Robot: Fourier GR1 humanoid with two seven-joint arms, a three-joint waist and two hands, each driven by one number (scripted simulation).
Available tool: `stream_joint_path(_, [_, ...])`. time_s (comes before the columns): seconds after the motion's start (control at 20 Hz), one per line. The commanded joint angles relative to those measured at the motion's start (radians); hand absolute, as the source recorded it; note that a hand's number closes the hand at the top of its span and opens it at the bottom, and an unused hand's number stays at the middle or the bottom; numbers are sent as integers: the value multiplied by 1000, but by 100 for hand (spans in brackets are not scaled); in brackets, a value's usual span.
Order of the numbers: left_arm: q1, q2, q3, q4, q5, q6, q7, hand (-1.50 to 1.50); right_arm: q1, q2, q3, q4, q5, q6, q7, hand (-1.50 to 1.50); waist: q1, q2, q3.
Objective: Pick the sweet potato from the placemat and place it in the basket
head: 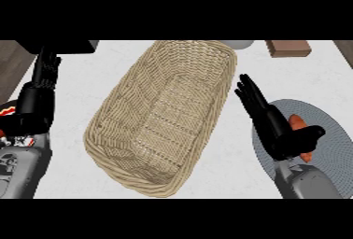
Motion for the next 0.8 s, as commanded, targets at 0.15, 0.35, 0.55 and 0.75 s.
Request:
stream_joint_path(0.15, [33, 68, -53, -55, -49, -73, 79, 0, -80, -152, -138, 26, -225, 348, -6, 150, 11, 29, -29])
stream_joint_path(0.35, [75, 63, -82, -12, -17, -137, 97, 0, -37, 43, -104, 31, -448, 363, 40, 150, 12, 36, -29])
stream_joint_path(0.55, [104, 90, -64, -90, -25, -178, 171, 0, 25, 119, 9, -41, -129, 136, -39, -150, 0, 25, -32])
stream_joint_path(0.75, [81, 59, -67, -26, -40, -144, 136, 0, -126, -70, -79, -146, 22, 6, 132, -150, -16, 24, -35])
